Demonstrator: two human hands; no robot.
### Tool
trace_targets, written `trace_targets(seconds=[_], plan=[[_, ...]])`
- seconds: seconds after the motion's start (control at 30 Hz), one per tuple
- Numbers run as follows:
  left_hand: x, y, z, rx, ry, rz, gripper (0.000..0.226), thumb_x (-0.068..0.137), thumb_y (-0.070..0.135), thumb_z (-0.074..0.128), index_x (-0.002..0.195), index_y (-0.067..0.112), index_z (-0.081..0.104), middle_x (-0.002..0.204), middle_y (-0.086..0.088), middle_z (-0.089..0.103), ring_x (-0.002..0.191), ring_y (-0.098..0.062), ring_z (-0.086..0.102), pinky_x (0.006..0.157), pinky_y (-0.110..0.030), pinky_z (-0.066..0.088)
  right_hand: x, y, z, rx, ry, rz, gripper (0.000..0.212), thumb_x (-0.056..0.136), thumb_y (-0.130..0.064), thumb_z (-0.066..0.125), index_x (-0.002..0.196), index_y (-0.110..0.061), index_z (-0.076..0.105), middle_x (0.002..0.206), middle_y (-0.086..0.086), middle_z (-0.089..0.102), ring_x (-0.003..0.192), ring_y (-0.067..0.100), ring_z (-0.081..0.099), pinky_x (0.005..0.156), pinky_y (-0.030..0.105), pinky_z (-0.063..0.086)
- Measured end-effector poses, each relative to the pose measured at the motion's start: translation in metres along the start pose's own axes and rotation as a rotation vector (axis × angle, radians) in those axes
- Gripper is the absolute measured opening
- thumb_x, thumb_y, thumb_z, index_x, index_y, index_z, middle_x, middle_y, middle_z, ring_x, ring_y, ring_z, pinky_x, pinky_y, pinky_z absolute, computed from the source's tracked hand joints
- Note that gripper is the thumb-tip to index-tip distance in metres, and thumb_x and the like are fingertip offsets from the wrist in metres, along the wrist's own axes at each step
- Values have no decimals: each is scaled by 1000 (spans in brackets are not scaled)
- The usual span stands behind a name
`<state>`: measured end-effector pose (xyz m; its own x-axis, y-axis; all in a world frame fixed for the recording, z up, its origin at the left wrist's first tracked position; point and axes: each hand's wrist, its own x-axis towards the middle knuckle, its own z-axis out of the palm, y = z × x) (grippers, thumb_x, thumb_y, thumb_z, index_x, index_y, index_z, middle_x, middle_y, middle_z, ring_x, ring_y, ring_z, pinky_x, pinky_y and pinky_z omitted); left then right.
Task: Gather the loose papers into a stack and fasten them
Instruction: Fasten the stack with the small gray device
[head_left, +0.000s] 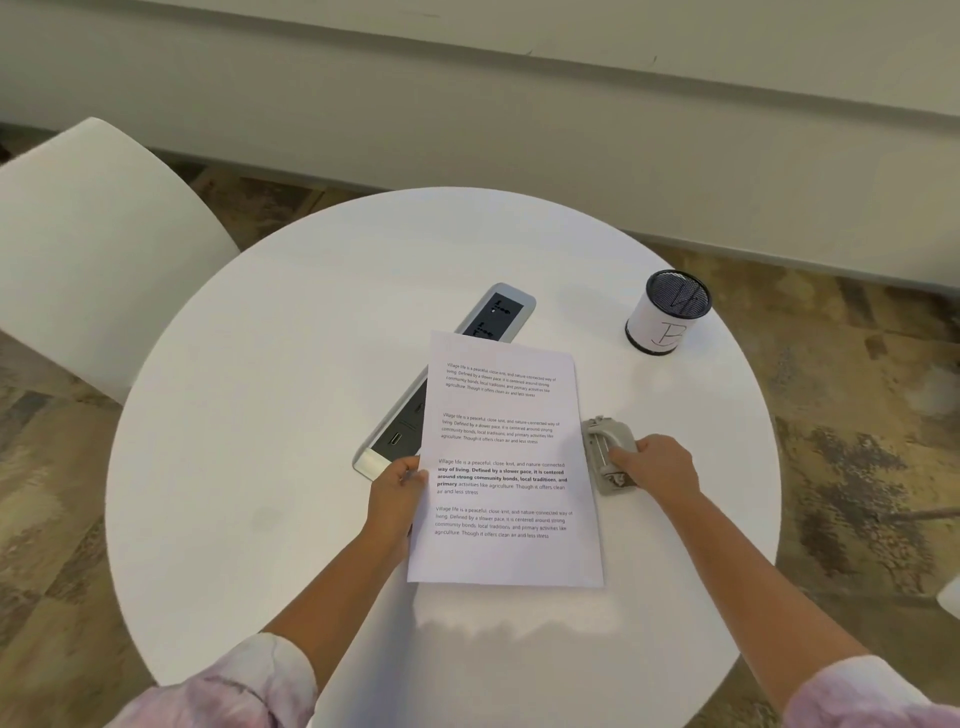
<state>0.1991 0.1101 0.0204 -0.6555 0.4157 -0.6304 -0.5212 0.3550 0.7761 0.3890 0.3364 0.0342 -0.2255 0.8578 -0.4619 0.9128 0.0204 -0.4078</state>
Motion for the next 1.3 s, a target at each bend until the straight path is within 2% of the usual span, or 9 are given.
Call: trace_targets(seconds=[0.13,0.23,0.43,0.53,0.7,0.83,0.97,1.13,1.3], plan=[[0,0,1,16,-4,21,15,94,4,47,102,9,59,98,-13,64,78,-24,58,74,-34,49,-6,-4,9,21,20,-30,43,76,-30,63,49,-15,34,49,-1,38,46,14,37,45,26,25],[0,-1,0,36,2,22,15,94,5,47,98,12,59,96,-12,65,77,-23,58,71,-33,49,-8,-4,12,24,32,-35,43,75,-31,63,50,-15,33,49,-1,38,46,13,36,45,25,25],[-2,-8,5,100,-21,13,20,93,6,48,86,21,60,101,-14,65,85,-27,57,83,-40,47,-10,-3,15,43,34,-51,44,76,-30,64,49,-16,33,49,-3,38,46,12,37,45,25,24],[-1,-13,9,89,-26,4,17,93,6,47,94,14,62,100,-15,65,81,-26,58,77,-36,49,-11,-4,18,57,30,-57,44,79,-34,64,52,-15,36,52,-2,41,49,11,39,46,25,26],[0,-19,12,91,-19,-5,22,93,5,47,113,5,58,120,-21,61,99,-30,56,102,-51,43,-12,-4,16,57,21,-87,37,81,-37,64,58,-16,43,58,-4,47,60,16,48,48,24,30],[3,-17,12,87,-18,1,20,93,4,47,109,7,59,119,-21,61,101,-33,57,102,-52,42,-10,-3,15,51,12,-109,30,80,-40,65,82,-13,53,76,-2,54,76,18,51,54,27,33],[9,-14,11,53,16,-3,23,94,5,48,115,5,58,120,-19,61,105,-35,58,103,-51,42,-9,-1,14,42,-12,-110,33,79,-39,67,75,-12,50,69,-2,51,70,18,49,51,22,31],[13,-8,12,47,0,42,18,94,3,47,96,13,62,106,-11,64,94,-26,58,101,-50,44,-11,4,17,63,-45,-85,35,77,-42,68,72,-14,48,65,-4,50,65,16,48,52,24,32],[17,-8,11,30,-24,54,18,94,1,46,98,9,61,110,-15,62,95,-27,57,99,-49,44,-11,7,17,106,-84,-115,33,76,-42,69,74,-14,51,74,1,58,71,20,57,65,30,41]])
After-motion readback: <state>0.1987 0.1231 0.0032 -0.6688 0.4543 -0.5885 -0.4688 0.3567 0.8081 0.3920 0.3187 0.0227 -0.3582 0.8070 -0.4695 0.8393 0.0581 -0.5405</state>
